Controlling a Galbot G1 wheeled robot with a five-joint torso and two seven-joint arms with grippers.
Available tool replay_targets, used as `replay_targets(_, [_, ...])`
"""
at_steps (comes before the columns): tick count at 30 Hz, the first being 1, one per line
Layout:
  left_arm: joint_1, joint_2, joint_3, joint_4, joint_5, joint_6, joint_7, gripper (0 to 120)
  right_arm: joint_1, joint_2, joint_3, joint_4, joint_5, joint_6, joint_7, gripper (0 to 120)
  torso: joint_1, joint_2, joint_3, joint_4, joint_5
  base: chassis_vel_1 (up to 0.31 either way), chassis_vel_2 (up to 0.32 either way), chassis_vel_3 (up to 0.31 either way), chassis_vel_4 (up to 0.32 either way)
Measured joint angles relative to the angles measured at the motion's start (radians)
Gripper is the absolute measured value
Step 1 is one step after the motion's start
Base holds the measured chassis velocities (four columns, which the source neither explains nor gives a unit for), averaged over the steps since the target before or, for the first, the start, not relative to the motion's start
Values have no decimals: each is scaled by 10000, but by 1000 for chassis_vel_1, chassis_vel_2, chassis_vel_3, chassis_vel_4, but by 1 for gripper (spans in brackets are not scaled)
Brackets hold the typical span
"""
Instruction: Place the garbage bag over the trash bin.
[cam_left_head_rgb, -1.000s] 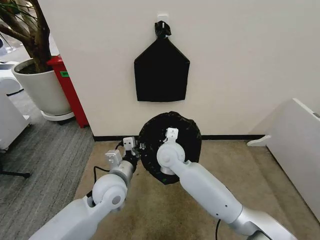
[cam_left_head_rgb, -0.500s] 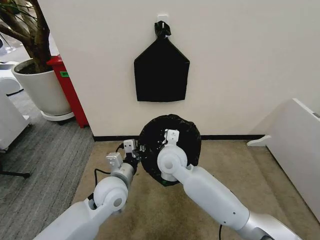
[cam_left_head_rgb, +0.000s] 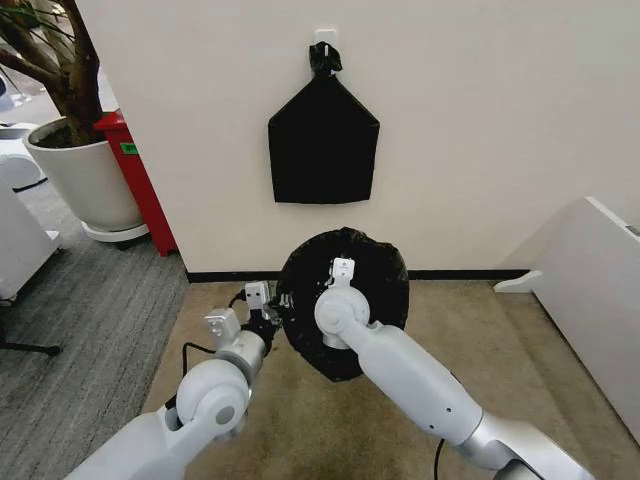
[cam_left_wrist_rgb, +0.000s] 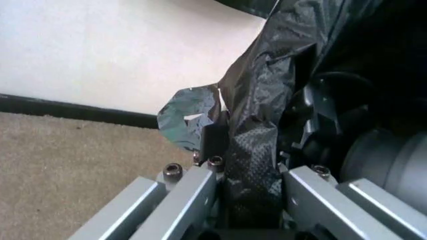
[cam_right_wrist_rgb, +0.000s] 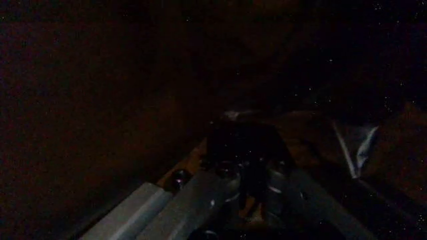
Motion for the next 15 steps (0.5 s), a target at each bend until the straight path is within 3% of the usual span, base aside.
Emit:
replay_targets(9, [-186, -145, -108, 531, 131, -23, -93, 0, 1, -407, -498, 1475, 828, 105, 1026, 0, 0, 0, 0, -1, 0, 0, 0, 0, 0])
replay_targets(15, [-199, -118, -125, 464, 77, -30, -141, 0, 32, -372, -390, 1309, 1126, 33, 1080, 0, 0, 0, 0, -1, -1, 0, 0, 0, 0])
